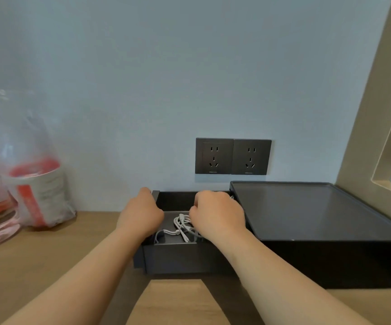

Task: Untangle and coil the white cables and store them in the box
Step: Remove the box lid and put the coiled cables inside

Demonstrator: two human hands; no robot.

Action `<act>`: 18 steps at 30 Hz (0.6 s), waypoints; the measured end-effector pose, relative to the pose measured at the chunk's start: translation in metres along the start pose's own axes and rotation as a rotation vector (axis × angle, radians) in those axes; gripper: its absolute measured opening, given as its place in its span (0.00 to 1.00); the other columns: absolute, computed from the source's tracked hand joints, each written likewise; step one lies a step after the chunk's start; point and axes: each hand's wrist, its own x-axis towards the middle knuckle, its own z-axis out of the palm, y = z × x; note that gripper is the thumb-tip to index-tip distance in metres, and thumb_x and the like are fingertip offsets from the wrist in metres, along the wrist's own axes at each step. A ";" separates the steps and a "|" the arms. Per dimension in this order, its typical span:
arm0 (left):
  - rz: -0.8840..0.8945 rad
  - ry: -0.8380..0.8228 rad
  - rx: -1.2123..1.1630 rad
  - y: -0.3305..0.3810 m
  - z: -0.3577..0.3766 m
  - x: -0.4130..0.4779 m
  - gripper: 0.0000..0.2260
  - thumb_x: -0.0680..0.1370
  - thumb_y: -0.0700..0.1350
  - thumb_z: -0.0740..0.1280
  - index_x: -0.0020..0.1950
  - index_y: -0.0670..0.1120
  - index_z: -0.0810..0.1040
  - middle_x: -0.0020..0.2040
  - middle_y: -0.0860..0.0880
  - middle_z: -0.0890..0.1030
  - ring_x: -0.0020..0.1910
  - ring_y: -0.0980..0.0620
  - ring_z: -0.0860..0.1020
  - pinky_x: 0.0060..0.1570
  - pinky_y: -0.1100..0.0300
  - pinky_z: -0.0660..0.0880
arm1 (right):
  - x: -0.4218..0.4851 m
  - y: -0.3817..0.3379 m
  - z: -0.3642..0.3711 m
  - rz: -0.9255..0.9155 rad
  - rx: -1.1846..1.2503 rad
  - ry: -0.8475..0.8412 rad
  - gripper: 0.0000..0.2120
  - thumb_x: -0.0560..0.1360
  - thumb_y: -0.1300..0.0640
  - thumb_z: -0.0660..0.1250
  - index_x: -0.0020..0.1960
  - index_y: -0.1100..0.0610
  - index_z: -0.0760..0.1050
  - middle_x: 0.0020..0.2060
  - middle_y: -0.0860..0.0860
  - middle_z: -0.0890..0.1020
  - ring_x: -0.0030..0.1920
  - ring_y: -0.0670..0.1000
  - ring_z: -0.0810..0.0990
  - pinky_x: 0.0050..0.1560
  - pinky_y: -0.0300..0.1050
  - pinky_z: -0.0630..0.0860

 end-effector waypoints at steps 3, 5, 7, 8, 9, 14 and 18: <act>-0.092 -0.024 -0.052 -0.001 -0.001 0.001 0.14 0.75 0.34 0.59 0.60 0.38 0.69 0.53 0.39 0.76 0.46 0.42 0.73 0.42 0.56 0.71 | -0.003 0.004 -0.016 -0.023 -0.001 0.048 0.11 0.77 0.58 0.56 0.50 0.57 0.78 0.45 0.54 0.81 0.47 0.55 0.76 0.44 0.47 0.73; -0.131 -0.016 -0.092 -0.003 -0.001 0.004 0.11 0.73 0.33 0.61 0.53 0.35 0.75 0.47 0.38 0.79 0.45 0.40 0.76 0.37 0.58 0.70 | -0.004 0.012 -0.027 -0.011 0.007 0.065 0.10 0.76 0.59 0.56 0.47 0.57 0.77 0.44 0.54 0.80 0.44 0.56 0.74 0.41 0.45 0.69; -0.168 -0.024 -0.159 -0.004 -0.004 0.004 0.08 0.70 0.33 0.64 0.47 0.34 0.80 0.41 0.37 0.80 0.44 0.39 0.79 0.36 0.59 0.70 | -0.006 0.024 -0.036 0.028 0.015 0.073 0.09 0.76 0.59 0.56 0.44 0.57 0.75 0.42 0.53 0.79 0.42 0.56 0.74 0.40 0.44 0.67; -0.179 -0.034 -0.200 -0.004 -0.006 0.003 0.08 0.69 0.33 0.66 0.46 0.33 0.81 0.40 0.36 0.80 0.42 0.39 0.79 0.37 0.58 0.71 | -0.007 0.031 -0.039 0.053 0.015 0.072 0.09 0.76 0.59 0.55 0.43 0.57 0.74 0.41 0.53 0.79 0.41 0.56 0.74 0.40 0.44 0.67; -0.187 -0.041 -0.246 -0.003 -0.008 0.001 0.07 0.68 0.33 0.67 0.45 0.33 0.81 0.38 0.36 0.80 0.39 0.40 0.79 0.37 0.58 0.71 | -0.007 0.038 -0.040 0.081 0.016 0.064 0.09 0.76 0.60 0.55 0.42 0.57 0.74 0.40 0.53 0.79 0.41 0.56 0.74 0.40 0.44 0.68; -0.195 -0.011 -0.374 0.001 -0.009 -0.008 0.05 0.67 0.32 0.69 0.40 0.35 0.83 0.37 0.35 0.82 0.36 0.42 0.78 0.40 0.54 0.76 | -0.014 0.069 -0.041 0.176 0.036 0.027 0.11 0.76 0.59 0.56 0.48 0.56 0.77 0.44 0.53 0.81 0.45 0.55 0.78 0.49 0.48 0.75; -0.205 -0.017 -0.435 0.004 -0.010 -0.013 0.05 0.67 0.32 0.70 0.36 0.40 0.82 0.38 0.36 0.82 0.35 0.43 0.77 0.41 0.54 0.76 | -0.019 0.081 -0.041 0.207 0.063 0.018 0.12 0.77 0.59 0.55 0.50 0.55 0.78 0.47 0.53 0.81 0.48 0.56 0.78 0.52 0.50 0.76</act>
